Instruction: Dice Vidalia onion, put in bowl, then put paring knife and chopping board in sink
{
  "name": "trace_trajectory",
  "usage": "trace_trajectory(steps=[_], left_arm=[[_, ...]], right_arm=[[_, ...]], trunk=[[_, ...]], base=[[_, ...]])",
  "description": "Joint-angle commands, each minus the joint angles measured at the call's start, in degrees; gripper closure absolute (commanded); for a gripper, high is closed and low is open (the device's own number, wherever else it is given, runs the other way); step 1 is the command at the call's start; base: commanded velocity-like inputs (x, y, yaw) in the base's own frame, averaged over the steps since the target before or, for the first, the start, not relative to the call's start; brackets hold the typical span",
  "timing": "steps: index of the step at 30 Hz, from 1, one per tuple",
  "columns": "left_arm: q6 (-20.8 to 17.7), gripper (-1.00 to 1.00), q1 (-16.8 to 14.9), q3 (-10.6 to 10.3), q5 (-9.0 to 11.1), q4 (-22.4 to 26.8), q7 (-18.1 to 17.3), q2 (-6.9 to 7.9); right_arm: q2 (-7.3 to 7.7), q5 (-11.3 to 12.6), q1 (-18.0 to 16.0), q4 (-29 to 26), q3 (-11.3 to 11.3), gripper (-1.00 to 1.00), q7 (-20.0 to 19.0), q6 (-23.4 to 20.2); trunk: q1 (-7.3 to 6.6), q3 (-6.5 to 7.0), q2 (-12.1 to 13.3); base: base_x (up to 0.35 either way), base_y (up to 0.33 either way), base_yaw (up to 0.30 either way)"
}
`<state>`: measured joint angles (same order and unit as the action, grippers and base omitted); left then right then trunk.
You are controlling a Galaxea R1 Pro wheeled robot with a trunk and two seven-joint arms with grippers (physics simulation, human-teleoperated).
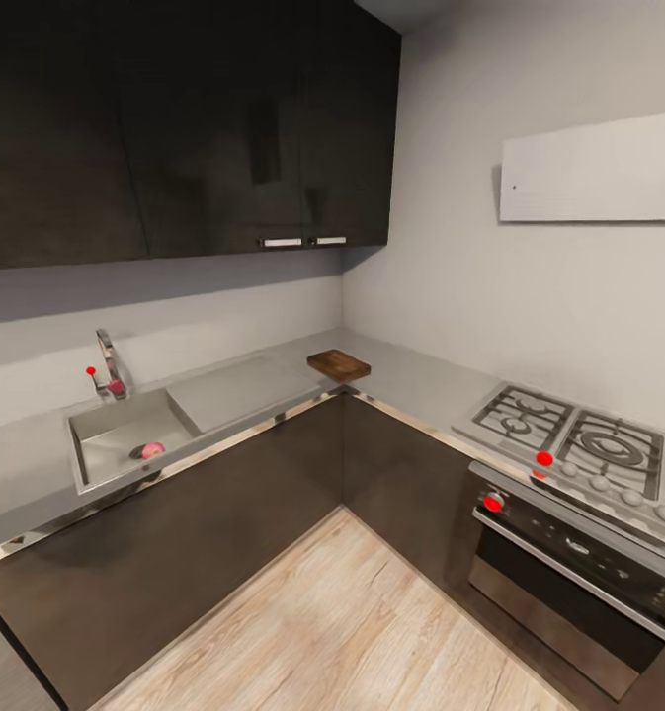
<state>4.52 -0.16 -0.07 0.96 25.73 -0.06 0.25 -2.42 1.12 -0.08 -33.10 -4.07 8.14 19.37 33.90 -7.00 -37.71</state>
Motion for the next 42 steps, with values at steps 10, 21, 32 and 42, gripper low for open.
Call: trace_trajectory(steps=[10,21,32,42], left_arm=[[0.1,-1.0,0.0,0.0,0.1,0.0,0.0,0.02],[0.1,-1.0,0.0,0.0,0.1,0.0,0.0,0.02],[0.1,-1.0,0.0,0.0,0.1,-0.2,0.0,0.02],[0.1,-1.0,0.0,0.0,0.1,0.1,0.0,0.02]], right_arm=[[-0.05,0.1,0.0,0.0,-0.1,-1.0,-0.1,0.1],[-0.05,0.1,0.0,0.0,-0.1,-1.0,-0.1,0.1],[-0.05,0.1,0.0,-0.1,-0.1,-1.0,-0.1,0.1],[-0.05,0.1,0.0,0.2,-0.1,-1.0,-0.1,0.1]], trunk=[[-2.19,1.72,4.0],[-4.6,3.7,8.4],[-7.02,5.67,12.8],[-8.12,6.57,14.8]], base=[[0.0,0.0,0.0],[0.0,0.0,0.0],[0.0,0.0,0.0],[0.0,0.0,0.0]])
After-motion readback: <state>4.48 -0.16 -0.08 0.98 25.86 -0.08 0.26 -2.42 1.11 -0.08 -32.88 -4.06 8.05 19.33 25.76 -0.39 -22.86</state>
